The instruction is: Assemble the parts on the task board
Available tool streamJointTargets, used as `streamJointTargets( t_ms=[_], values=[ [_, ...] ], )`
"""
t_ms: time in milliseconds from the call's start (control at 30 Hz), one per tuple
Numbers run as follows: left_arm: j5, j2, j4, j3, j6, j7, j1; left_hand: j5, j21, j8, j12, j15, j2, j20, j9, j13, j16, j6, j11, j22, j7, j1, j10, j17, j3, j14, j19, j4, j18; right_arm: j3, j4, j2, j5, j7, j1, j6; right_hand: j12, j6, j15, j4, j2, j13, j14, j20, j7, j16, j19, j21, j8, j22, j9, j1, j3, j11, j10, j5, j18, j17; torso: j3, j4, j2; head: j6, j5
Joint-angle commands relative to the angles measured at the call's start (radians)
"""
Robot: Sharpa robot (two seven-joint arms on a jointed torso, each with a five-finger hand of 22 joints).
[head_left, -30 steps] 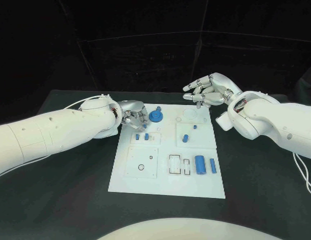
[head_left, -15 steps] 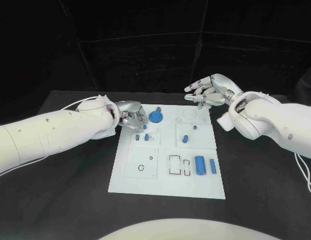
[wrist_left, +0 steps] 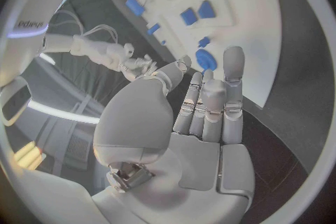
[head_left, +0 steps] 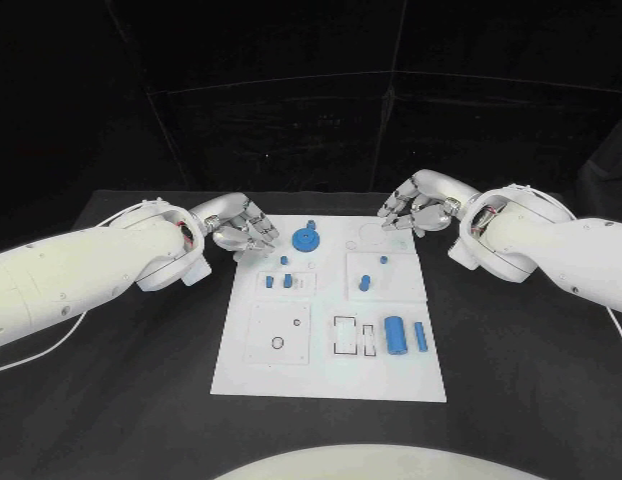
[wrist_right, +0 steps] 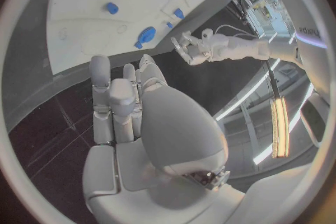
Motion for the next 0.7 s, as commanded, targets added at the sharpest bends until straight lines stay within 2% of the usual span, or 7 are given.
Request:
streamJointTargets(
  t_ms=[33,133,233,333,700],
  values=[
    [0.583,-0.011,0.023,0.001,-0.046,0.244,0.002,0.0,-0.031,0.009,0.03,-0.002,0.014,0.002,0.0,0.009,-0.041,0.016,-0.006,-0.023,-0.002,-0.006,0.038,-0.061,-0.004,-0.039,-0.025,0.013,0.012,0.0,0.011,0.0,-0.326,-0.098,-0.007,0.083,-0.027,0.005,0.003,-0.004,-0.004,-0.026,0.027,0.001,0.0,0.022,0.019,0.024,-0.012,0.032,-0.003,0.011,0.0,0.006,-0.001,-0.013,-0.023,0.021,-0.0025,-0.0005,0.002,0.006,-0.013],
    [0.727,-0.024,0.046,0.001,-0.044,0.294,0.002,-0.001,-0.047,0.018,0.053,-0.005,0.022,0.001,0.001,0.014,-0.061,0.03,-0.012,-0.033,-0.007,-0.01,0.06,-0.094,-0.011,-0.061,-0.035,0.02,0.013,0.0,0.019,0.0,-0.407,-0.119,-0.02,0.094,-0.053,0.001,0.007,-0.001,-0.009,-0.053,0.028,0.004,0.003,0.031,0.023,0.034,-0.025,0.044,-0.004,0.01,0.0,0.011,-0.007,-0.027,-0.025,0.028,-0.0026,-0.0013,0.001,0.006,-0.018],
    [0.797,-0.033,0.064,0.001,-0.04,0.315,0.002,-0.001,-0.055,0.023,0.062,-0.007,0.025,0.0,0.002,0.016,-0.071,0.036,-0.014,-0.038,-0.008,-0.01,0.066,-0.114,-0.015,-0.072,-0.038,0.022,0.014,0.0,0.024,0.003,-0.459,-0.13,-0.033,0.096,-0.082,-0.012,0.015,0.0,-0.017,-0.083,0.027,0.008,0.009,0.034,0.02,0.038,-0.043,0.048,-0.006,0.009,-0.001,0.02,-0.022,-0.032,-0.025,0.03,-0.0017,-0.0017,0.002,0.007,-0.02],
    [0.826,-0.038,0.074,0.0,-0.036,0.322,0.002,-0.001,-0.06,0.026,0.067,-0.007,0.025,-0.001,0.002,0.017,-0.08,0.038,-0.015,-0.042,-0.009,-0.009,0.066,-0.131,-0.018,-0.081,-0.04,0.022,0.013,0.0,0.027,0.007,-0.488,-0.135,-0.042,0.1,-0.105,-0.021,0.016,-0.001,-0.022,-0.113,0.026,0.008,0.008,0.036,0.019,0.044,-0.059,0.056,-0.005,0.01,0.002,0.021,-0.036,-0.034,-0.025,0.031,-0.0008,-0.0012,0.002,0.006,-0.023],
    [0.855,-0.044,0.091,-0.002,-0.037,0.325,0.001,0.0,-0.068,0.027,0.073,-0.007,0.025,-0.001,0.001,0.017,-0.092,0.038,-0.014,-0.048,-0.007,-0.006,0.065,-0.151,-0.022,-0.093,-0.042,0.021,0.013,0.0,0.024,0.028,-0.527,-0.136,-0.063,0.118,-0.123,-0.014,0.017,-0.007,-0.018,-0.152,0.034,0.007,0.009,0.073,0.039,0.077,-0.073,0.101,-0.003,0.017,0.016,0.023,-0.028,-0.041,-0.032,0.064,-0.0013,-0.0005,0.003,0.004,-0.027]
  ],
)
